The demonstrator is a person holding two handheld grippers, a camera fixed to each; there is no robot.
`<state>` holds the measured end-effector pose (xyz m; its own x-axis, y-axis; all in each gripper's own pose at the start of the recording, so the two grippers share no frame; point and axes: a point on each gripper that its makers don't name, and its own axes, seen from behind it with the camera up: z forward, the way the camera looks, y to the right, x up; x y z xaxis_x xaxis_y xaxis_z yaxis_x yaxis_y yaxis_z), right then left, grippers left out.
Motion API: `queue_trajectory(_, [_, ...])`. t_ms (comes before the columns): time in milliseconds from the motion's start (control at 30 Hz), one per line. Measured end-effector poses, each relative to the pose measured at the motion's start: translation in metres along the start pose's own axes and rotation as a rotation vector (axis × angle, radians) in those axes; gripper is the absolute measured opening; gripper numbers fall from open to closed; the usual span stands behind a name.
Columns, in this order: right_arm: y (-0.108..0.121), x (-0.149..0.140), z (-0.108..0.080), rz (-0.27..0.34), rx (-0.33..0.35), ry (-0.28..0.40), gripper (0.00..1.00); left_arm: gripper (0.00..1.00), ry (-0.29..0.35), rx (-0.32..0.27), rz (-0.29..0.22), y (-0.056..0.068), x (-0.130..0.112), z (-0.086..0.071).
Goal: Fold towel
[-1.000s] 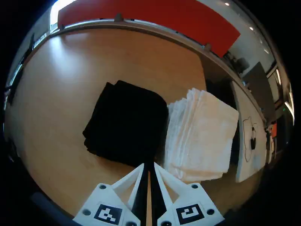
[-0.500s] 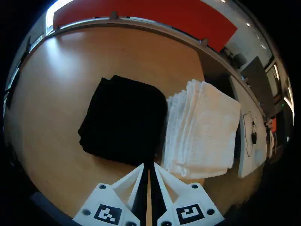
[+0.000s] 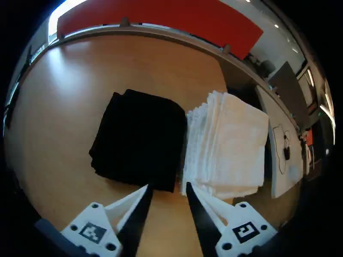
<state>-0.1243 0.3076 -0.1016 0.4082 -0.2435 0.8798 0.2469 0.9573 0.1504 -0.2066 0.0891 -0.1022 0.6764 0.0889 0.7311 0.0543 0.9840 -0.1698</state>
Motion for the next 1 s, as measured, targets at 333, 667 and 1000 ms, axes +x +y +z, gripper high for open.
queue_trajectory(333, [-0.011,0.006,-0.008,-0.004,-0.005,0.036,0.92,0.97,0.01,-0.009,0.002,0.0,0.003,-0.001])
queue_trajectory(667, [-0.018,0.014,-0.014,0.024,-0.001,0.057,0.92,0.97,0.022,-0.013,-0.003,-0.003,0.005,-0.002])
queue_trajectory(1000, [-0.031,0.014,-0.013,0.152,0.032,0.051,0.92,0.97,0.032,-0.012,-0.015,-0.006,0.008,-0.004])
